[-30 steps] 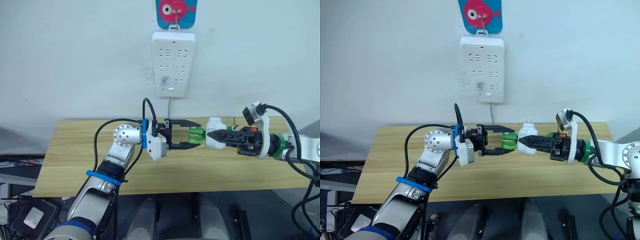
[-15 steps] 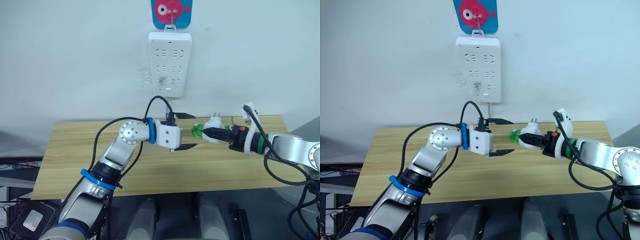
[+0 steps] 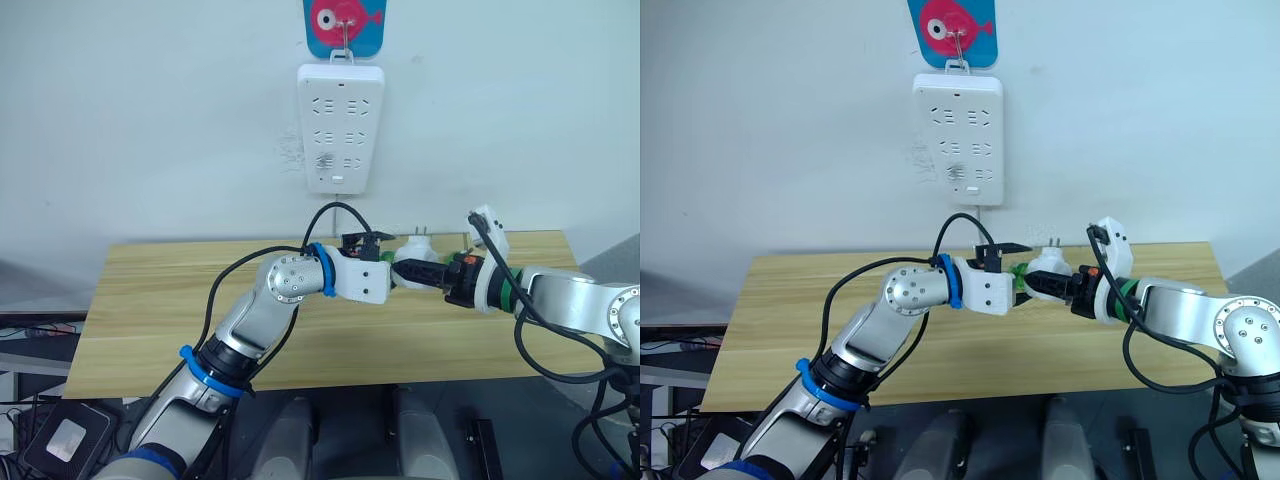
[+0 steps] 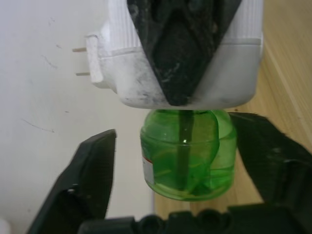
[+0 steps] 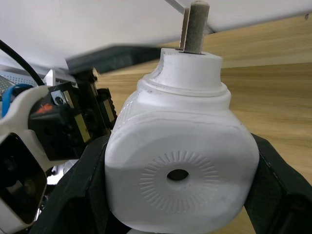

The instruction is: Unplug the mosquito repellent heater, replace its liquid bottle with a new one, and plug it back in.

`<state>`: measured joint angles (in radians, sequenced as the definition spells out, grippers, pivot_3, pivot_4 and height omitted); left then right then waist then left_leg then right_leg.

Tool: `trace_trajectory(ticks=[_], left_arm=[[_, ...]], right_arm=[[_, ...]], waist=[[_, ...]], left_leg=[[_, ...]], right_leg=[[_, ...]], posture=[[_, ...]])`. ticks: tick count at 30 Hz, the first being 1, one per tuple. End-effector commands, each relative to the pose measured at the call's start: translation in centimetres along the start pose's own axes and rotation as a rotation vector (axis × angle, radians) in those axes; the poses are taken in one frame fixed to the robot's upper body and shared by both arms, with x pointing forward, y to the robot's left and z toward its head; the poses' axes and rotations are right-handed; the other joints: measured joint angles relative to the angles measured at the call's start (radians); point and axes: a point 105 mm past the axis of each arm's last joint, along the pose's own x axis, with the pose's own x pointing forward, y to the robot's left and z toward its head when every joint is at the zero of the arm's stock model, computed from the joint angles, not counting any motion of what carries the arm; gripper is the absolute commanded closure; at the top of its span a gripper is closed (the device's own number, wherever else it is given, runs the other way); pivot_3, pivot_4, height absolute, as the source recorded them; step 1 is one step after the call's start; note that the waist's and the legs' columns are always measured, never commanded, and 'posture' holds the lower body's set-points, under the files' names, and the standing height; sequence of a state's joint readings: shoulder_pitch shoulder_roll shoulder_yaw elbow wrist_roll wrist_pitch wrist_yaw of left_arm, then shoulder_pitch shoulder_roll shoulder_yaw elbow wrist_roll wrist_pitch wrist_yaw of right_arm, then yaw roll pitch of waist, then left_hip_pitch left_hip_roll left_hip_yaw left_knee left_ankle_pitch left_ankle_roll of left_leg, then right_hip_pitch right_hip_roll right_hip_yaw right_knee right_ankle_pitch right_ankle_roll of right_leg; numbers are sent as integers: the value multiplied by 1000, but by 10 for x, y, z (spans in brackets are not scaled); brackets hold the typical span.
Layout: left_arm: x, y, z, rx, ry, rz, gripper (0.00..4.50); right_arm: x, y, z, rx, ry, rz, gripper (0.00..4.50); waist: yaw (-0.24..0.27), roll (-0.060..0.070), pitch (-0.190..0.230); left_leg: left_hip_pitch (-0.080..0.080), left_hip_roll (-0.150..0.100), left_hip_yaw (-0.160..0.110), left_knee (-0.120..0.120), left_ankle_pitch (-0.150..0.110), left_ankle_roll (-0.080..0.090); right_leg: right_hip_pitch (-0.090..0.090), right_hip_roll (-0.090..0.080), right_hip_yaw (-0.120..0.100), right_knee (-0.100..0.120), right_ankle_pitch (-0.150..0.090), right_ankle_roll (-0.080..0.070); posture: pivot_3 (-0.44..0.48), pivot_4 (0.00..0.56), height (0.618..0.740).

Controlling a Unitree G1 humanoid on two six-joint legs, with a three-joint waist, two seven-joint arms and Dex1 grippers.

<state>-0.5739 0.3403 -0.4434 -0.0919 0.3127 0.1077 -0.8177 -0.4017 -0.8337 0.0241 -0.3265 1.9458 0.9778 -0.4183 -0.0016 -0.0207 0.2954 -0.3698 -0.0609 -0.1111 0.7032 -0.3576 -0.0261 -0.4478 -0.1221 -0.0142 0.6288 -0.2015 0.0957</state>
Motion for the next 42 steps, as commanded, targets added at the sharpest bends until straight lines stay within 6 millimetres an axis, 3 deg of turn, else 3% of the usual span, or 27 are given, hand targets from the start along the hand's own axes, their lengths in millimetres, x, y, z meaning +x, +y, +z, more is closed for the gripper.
trace_trajectory(ticks=[1,7,11,12,18,21,27,32,42], left_arm=[[-1,1,13,29,-35,10,2068],[-1,1,11,18,-36,13,2223],[0,1,9,5,-39,20,2223],[0,2,9,-9,-42,29,2223],[0,6,2,-207,-75,116,2223],[0,9,-1,-406,-137,200,2223],[-4,25,8,-726,-309,347,2223],[-4,14,19,-761,-348,292,2223],[-3,19,20,-754,-339,313,2223]], right_arm=[[-2,12,4,-15,-14,46,1421],[0,21,4,-31,-15,92,1421],[-2,23,11,-87,-49,89,123],[-4,22,14,-146,-64,75,0],[-20,21,28,-382,-242,12,0],[-24,25,21,-502,-323,-7,0],[-9,26,1,-529,-366,-16,0],[3,32,16,-518,-479,-36,0],[15,45,29,-518,-548,-10,0]], waist=[[0,0,0],[0,0,0],[0,0,0],[0,0,0],[2,0,0],[2,0,-1],[0,0,-2],[-2,1,-2],[-3,1,-3]], left_leg=[[0,0,0,0,0,0],[0,0,0,0,0,0],[0,0,0,0,0,0],[0,0,0,0,0,0],[0,-1,0,0,0,0],[0,-1,0,0,0,0],[0,-1,0,4,0,0],[0,-1,1,6,0,0],[0,-1,0,6,0,0]], right_leg=[[0,0,0,0,0,0],[0,0,0,0,0,0],[0,0,0,0,0,0],[0,0,0,0,0,0],[0,0,0,0,0,0],[0,0,0,0,0,0],[0,0,1,3,0,1],[0,1,2,3,2,0],[0,1,1,2,2,0]], posture=[[6,268,740],[6,268,740],[4,274,740],[4,274,740],[-3,272,740],[-13,270,740],[-24,266,740],[-32,270,740],[-33,271,740]])
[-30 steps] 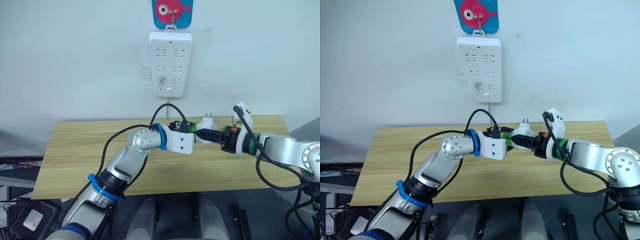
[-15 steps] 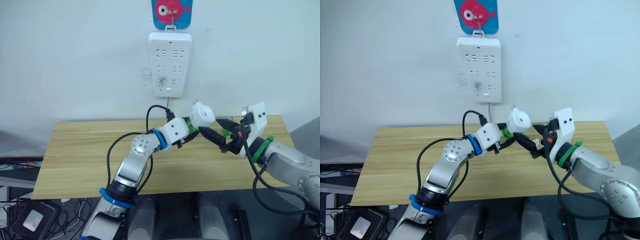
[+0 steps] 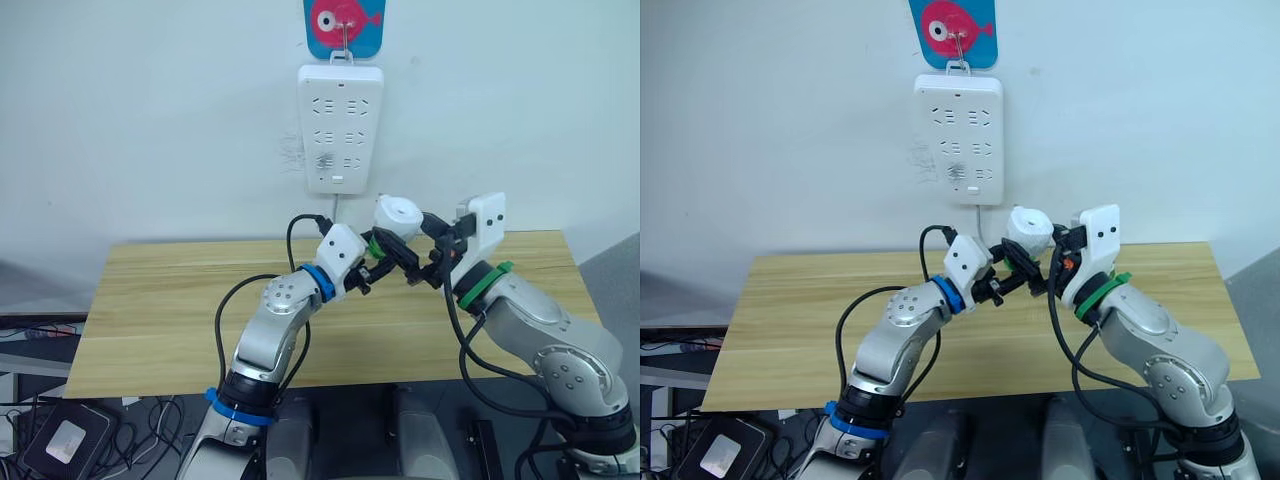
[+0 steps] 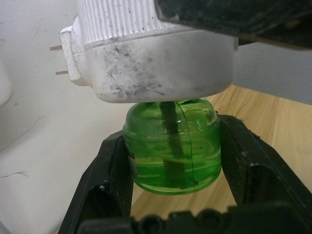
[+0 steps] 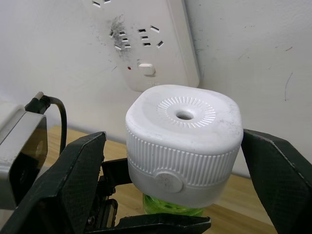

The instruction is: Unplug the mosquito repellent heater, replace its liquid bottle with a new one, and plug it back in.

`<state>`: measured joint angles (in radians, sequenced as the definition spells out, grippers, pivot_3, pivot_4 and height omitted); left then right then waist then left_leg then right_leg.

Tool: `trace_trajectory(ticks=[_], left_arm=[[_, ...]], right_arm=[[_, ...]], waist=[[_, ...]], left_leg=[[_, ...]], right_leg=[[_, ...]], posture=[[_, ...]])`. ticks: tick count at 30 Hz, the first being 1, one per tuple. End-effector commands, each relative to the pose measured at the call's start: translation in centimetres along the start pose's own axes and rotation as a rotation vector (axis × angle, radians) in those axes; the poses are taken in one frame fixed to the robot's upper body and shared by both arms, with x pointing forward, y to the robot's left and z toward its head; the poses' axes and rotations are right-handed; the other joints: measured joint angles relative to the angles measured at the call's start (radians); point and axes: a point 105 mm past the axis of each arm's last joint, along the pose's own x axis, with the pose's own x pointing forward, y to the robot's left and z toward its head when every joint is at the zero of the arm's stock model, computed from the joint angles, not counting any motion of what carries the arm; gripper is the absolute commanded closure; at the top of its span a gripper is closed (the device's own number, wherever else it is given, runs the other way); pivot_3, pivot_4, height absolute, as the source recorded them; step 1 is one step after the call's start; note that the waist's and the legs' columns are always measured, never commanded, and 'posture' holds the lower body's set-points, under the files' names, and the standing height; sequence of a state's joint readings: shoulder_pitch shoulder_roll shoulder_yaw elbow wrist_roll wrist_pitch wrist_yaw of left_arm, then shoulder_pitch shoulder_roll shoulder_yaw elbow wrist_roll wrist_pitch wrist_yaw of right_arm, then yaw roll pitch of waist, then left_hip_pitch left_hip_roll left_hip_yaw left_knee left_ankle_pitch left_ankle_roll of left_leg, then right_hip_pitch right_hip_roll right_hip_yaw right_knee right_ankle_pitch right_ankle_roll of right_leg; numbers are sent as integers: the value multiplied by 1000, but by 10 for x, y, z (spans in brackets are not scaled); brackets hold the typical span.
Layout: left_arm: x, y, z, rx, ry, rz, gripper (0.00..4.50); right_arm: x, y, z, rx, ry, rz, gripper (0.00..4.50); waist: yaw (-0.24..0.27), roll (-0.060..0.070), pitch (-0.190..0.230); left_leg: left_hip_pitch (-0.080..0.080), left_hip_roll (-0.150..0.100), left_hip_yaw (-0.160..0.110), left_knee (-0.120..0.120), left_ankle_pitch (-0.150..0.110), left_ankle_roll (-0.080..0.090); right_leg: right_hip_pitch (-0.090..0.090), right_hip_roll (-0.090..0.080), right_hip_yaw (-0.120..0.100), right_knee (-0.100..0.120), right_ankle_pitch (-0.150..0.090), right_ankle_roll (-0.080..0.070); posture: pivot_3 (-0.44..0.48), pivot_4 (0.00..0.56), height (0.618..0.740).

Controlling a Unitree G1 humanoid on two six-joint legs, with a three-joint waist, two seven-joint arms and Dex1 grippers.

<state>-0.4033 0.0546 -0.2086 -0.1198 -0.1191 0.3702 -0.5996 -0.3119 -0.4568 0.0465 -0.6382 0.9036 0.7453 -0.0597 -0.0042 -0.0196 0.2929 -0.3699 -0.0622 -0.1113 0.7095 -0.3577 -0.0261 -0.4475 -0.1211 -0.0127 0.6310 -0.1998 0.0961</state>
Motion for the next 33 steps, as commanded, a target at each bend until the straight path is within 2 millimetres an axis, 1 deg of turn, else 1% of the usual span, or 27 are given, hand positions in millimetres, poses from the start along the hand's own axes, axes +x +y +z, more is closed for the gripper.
trace_trajectory(ticks=[1,3,4,6,8,9,17,19,22,24,27,29,31,33], left_arm=[[4,-9,21,32,-77,-28,2223],[4,-10,22,32,-81,-29,2223],[4,-10,23,34,-82,-31,2223],[4,-10,23,34,-84,-33,2223],[4,-11,23,40,-86,-38,2223],[4,-11,23,42,-86,-40,2223],[6,-11,24,49,-97,-38,2223],[3,-14,23,18,-96,-59,1491],[-3,-15,24,2,-106,-72,653],[-12,-12,25,-2,-114,-68,56],[-30,-2,28,-9,-114,-37,0],[-43,0,24,-17,-88,-45,0],[-55,3,24,-22,-82,-38,0],[-62,9,30,-7,-105,-17,0]], right_arm=[[5,4,7,-19,-36,6,0],[7,3,5,-23,-32,-5,0],[8,2,4,-25,-28,-12,173],[9,1,2,-22,-23,-20,603],[9,0,2,-8,-29,-25,1254],[9,0,1,-6,-30,-25,1413],[10,-2,2,17,-48,-39,1416],[9,-5,3,13,-54,-54,1416],[7,-11,4,5,-60,-75,1416],[5,-15,5,4,-68,-101,1416],[3,-18,8,3,-83,-118,1416],[1,-18,8,-4,-83,-114,1416],[-1,-13,6,-11,-75,-77,1416],[-3,-5,6,-14,-71,-24,1416]], waist=[[-1,0,0],[-1,0,0],[-1,0,0],[-1,0,0],[-2,0,0],[-3,0,0],[-4,0,0],[-4,0,0],[-4,0,0],[-5,1,-1],[-10,2,-1],[-13,3,-2],[-14,4,-3],[-13,4,-3]], left_leg=[[0,0,0,0,0,0],[0,0,0,0,0,0],[0,0,0,0,0,0],[0,0,0,0,0,0],[0,0,0,0,0,0],[0,0,0,0,0,0],[0,0,0,0,0,0],[0,0,0,0,0,0],[0,0,0,0,0,0],[0,0,0,0,0,0],[0,0,0,-1,0,0],[0,0,0,-1,0,0],[0,0,0,-1,0,0],[0,0,0,-2,0,0]], right_leg=[[0,0,0,0,0,0],[0,0,0,0,0,0],[0,0,0,0,0,0],[0,0,0,0,0,0],[0,0,0,0,0,0],[0,0,0,0,0,0],[0,0,0,0,0,0],[0,0,0,0,0,0],[0,0,0,0,0,0],[-1,0,0,0,0,0],[-1,0,1,0,0,0],[-2,0,1,1,0,0],[-2,0,1,1,0,0],[-2,0,1,1,0,0]], posture=[[-33,271,740],[-32,271,740],[-32,271,740],[-32,271,740],[-33,272,740],[-33,272,740],[-29,271,740],[-28,269,740],[-28,269,740],[-13,260,740],[-10,259,740],[-2,256,740],[4,249,740],[4,245,740]])
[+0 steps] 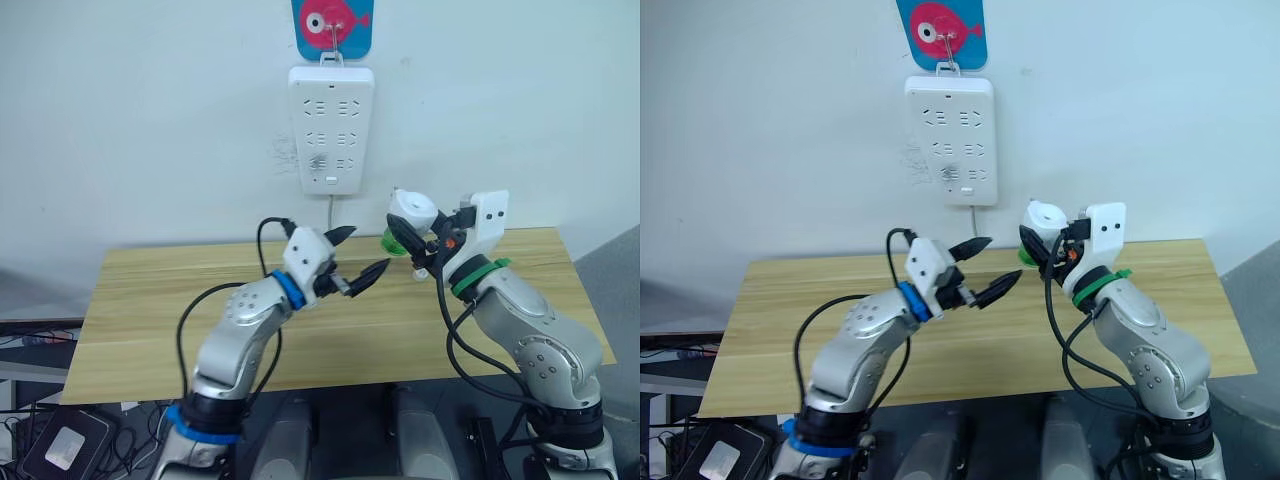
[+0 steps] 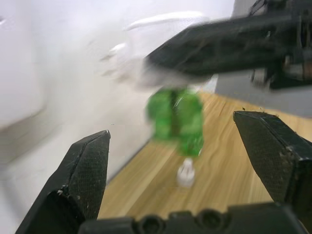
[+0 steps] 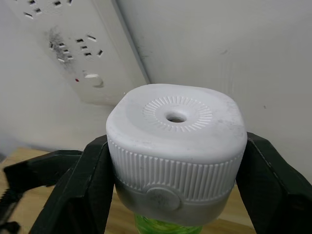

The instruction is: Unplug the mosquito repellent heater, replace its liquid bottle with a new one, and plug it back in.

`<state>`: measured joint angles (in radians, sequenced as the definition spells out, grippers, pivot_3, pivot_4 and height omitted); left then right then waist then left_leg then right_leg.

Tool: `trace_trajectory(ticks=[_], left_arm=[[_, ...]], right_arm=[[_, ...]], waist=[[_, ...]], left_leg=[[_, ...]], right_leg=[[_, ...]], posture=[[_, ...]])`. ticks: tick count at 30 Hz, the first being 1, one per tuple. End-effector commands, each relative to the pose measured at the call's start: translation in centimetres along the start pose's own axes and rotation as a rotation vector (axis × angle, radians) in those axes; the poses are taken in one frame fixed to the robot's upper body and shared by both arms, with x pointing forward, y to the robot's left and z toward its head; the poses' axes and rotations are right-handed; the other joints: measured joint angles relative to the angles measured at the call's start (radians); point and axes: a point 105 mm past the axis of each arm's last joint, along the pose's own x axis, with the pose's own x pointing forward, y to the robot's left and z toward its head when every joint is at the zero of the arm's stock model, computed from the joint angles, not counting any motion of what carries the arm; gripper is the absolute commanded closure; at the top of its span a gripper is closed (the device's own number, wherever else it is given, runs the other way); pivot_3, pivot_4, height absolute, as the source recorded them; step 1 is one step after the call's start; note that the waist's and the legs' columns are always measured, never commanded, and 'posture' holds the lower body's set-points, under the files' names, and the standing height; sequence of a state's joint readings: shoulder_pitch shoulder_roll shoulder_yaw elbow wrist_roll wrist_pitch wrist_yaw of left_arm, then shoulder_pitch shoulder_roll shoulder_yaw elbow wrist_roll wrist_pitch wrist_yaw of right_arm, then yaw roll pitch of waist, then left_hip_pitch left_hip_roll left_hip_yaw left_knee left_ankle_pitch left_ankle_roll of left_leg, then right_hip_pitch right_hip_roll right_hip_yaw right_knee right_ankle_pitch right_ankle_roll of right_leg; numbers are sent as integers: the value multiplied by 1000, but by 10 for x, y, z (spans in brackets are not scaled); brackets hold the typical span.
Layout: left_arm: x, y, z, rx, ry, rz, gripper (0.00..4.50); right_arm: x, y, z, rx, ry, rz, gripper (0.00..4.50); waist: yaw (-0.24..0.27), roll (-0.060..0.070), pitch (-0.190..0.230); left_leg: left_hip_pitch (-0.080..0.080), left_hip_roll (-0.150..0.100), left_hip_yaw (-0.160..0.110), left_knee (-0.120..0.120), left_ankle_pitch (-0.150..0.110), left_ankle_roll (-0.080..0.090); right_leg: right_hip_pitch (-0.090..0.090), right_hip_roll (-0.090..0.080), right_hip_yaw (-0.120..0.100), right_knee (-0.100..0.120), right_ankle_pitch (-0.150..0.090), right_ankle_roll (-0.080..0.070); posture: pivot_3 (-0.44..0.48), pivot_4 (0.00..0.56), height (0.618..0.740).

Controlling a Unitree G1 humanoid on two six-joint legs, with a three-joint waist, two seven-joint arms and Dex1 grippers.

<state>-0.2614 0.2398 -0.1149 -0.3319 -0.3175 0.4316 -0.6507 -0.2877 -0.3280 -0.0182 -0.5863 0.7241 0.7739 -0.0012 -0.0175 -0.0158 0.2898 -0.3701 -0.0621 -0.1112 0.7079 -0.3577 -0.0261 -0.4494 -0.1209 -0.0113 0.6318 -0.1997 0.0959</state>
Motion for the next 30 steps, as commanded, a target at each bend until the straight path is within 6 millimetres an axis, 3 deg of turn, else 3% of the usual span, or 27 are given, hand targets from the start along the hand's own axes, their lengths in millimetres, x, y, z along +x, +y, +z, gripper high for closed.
trace_trajectory(ticks=[1,5,9,14,30], left_arm=[[-9,3,28,40,-102,4,0],[-21,32,57,93,-161,97,0],[-32,53,83,148,-193,148,0],[-31,67,106,205,-215,137,0],[5,91,89,194,-159,30,0]], right_arm=[[-9,21,16,-35,-59,124,1416],[-18,36,20,-45,-56,240,1416],[-22,36,23,-86,-51,256,1416],[-21,35,23,-89,-54,253,1416],[-20,25,26,-77,-79,194,1416]], waist=[[1,0,0],[3,0,-1],[1,0,-4],[6,0,-4],[3,0,-5]], left_leg=[[0,0,0,0,0,0],[0,0,0,1,0,0],[0,0,1,0,0,0],[0,0,0,1,0,0],[0,-1,0,1,0,0]], right_leg=[[0,0,0,0,0,0],[0,0,0,0,0,0],[0,0,0,0,0,0],[0,0,-1,0,0,0],[0,0,-1,0,0,0]], posture=[[5,243,740],[8,236,740],[20,230,740],[27,235,740],[-14,241,740]])
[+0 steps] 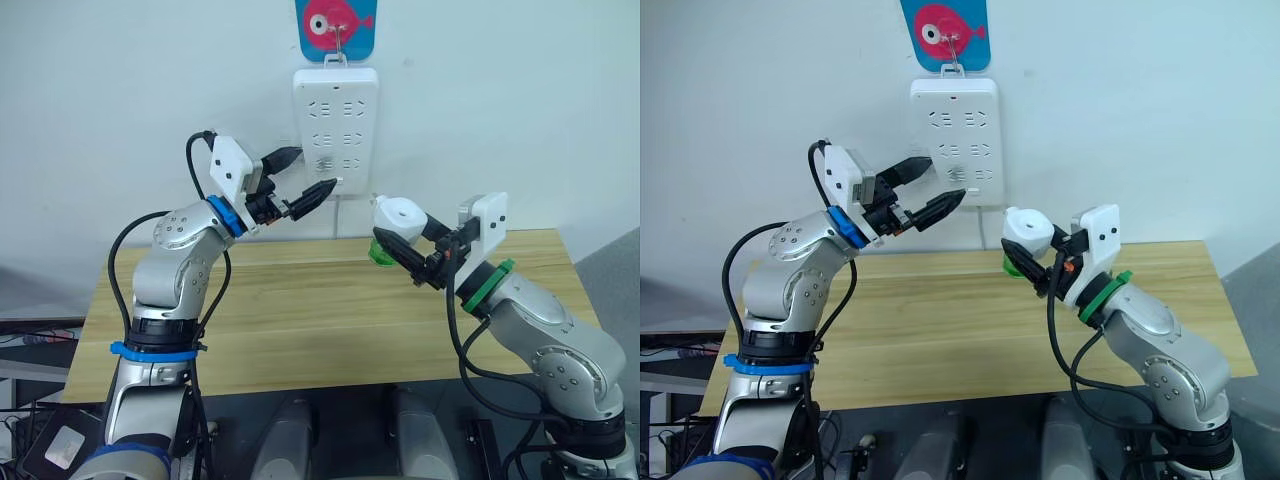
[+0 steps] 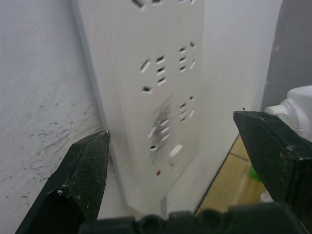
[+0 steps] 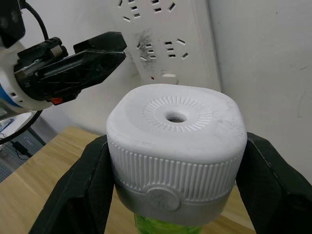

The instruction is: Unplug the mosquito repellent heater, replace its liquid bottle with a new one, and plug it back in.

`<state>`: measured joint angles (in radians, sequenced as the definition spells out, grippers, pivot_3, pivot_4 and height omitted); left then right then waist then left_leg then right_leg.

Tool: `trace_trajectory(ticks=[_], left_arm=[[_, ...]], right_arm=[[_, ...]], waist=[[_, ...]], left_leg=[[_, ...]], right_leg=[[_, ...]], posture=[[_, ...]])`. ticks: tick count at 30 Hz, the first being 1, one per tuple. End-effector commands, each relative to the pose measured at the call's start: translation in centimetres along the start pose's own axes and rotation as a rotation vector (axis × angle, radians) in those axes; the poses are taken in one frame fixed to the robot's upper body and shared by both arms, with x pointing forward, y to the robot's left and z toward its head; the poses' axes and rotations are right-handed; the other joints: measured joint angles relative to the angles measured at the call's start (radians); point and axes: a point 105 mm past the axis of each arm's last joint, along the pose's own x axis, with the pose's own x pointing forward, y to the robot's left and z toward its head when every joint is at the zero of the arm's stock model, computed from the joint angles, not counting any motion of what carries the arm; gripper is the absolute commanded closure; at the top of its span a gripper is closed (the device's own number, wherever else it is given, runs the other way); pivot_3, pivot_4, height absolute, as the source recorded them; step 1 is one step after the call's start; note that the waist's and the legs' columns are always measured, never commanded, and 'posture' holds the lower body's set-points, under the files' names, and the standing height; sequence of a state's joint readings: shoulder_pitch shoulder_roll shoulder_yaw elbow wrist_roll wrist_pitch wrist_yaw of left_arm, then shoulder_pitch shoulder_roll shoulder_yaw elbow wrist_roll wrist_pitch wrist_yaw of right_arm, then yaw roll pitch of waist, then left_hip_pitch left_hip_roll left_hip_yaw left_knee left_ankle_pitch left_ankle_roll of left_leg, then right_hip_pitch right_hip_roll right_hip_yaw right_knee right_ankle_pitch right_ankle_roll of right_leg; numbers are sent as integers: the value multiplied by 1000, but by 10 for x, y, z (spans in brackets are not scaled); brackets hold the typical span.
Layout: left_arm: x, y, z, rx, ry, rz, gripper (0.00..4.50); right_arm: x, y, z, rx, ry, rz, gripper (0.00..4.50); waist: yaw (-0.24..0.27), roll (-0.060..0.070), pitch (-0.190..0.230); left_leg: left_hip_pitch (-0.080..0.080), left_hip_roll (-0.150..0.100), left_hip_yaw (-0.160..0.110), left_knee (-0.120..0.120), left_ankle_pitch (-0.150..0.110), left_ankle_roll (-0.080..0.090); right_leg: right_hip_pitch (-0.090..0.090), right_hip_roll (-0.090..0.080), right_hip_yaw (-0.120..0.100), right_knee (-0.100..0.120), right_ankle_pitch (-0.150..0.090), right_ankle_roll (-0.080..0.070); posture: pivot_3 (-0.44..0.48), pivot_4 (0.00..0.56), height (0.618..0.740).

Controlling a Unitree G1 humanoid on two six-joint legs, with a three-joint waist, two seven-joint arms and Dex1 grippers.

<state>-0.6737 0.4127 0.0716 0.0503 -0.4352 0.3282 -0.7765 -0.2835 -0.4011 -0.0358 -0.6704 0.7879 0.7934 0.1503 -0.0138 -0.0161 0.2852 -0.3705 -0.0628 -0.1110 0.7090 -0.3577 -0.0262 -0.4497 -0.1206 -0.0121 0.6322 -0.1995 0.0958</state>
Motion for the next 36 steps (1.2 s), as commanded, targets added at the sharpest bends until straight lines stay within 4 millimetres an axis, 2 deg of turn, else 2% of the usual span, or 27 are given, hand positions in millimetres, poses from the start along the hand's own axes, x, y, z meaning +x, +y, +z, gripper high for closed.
trace_trajectory(ticks=[1,13,16,24,30,36], left_arm=[[7,0,7,47,-34,-20,0],[15,-16,3,1,-40,-185,0],[18,-16,3,-3,-44,-187,605],[22,-12,6,-48,-69,-168,3116],[20,-15,1,-97,-26,-211,3219],[15,-16,0,-112,-5,-240,3219]], right_arm=[[-7,2,13,-24,-59,-10,1416],[-7,4,16,-35,-64,-22,1416],[-6,4,17,-38,-67,-24,1416],[-2,13,21,-90,-71,15,1416],[3,21,26,-257,-36,81,1416],[8,19,32,-296,-53,92,1416]], waist=[[-2,0,0],[-16,0,0],[-16,0,0],[-16,0,0],[-16,-1,0],[-18,-1,-1]], left_leg=[[0,0,0,0,0,0],[0,0,0,2,0,0],[0,-1,0,2,0,0],[-1,-1,0,3,0,0],[-1,-2,0,4,0,0],[-1,-1,0,3,0,0]], right_leg=[[0,0,0,0,0,0],[0,0,0,4,0,0],[-1,-1,1,9,0,0],[-1,-1,1,10,0,0],[-1,-1,1,10,0,0],[-2,-1,1,10,0,0]], posture=[[-14,241,740],[-45,232,740],[-44,234,740],[-46,234,740],[-49,232,740],[-47,232,740]])
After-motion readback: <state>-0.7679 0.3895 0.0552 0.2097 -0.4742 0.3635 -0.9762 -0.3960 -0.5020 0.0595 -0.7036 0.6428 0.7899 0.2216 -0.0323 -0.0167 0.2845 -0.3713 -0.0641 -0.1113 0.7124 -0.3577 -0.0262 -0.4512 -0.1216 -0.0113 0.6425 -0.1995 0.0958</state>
